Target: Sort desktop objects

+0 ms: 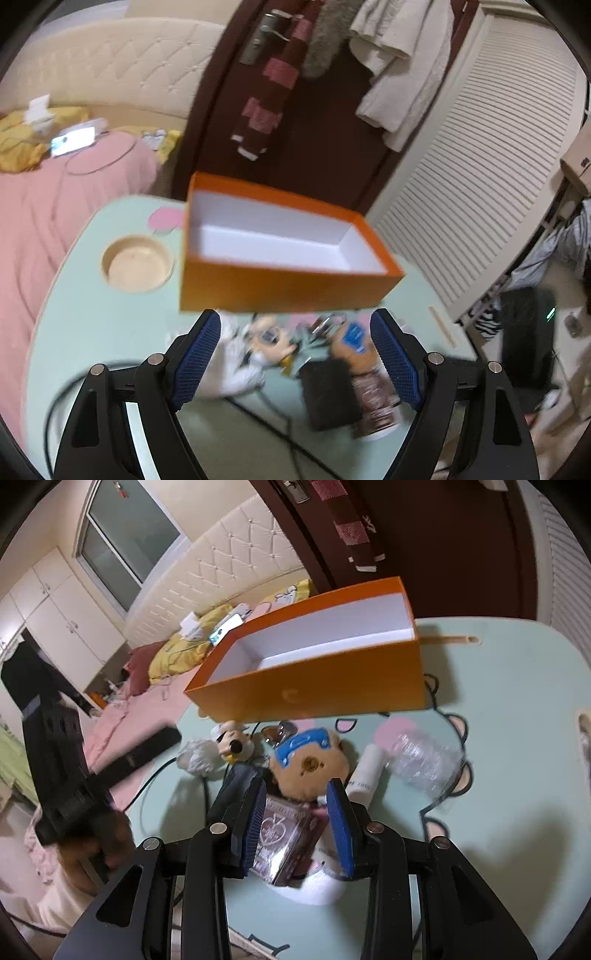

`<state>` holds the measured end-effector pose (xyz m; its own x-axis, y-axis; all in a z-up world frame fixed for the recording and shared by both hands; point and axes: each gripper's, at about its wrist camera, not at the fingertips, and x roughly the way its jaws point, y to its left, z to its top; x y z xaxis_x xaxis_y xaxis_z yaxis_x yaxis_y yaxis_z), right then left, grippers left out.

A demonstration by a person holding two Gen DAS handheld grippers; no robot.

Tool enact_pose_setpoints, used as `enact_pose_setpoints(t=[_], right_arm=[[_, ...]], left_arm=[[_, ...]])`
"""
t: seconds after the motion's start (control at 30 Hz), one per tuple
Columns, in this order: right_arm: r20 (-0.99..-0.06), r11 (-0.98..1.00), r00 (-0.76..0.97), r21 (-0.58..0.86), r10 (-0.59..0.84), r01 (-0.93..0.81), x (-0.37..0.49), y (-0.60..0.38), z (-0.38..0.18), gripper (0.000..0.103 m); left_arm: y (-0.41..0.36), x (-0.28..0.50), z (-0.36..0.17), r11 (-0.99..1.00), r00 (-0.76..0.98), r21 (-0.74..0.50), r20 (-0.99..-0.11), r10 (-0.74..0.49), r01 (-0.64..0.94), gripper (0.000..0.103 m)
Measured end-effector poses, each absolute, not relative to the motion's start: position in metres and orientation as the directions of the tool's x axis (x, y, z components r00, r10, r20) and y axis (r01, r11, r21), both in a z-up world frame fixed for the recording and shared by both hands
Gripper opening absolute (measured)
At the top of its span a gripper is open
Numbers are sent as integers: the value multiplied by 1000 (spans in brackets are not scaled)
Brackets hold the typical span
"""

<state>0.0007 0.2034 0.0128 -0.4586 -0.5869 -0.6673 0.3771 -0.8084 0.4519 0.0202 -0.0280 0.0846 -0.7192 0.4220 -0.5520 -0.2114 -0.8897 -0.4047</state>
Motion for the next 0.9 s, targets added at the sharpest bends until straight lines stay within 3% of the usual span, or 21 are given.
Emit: enact_pose_setpoints(t=[0.23,0.5,0.9], right_arm=[[-641,-796,-473,500,-604,341,-2,220,9,37],[-640,-787,-458,514,-617,342,-2,226,9,37],[-640,-768,-425,561,-640,310,-7,235,1,37]], left_arm=[[-4,-45,134,-919,-566,-351,-727,389,-181,83],[46,-128,121,-925,-251,-332,-894,371,-184,80],[87,-169,49,-946,80,-286,-958,276,-151,72]])
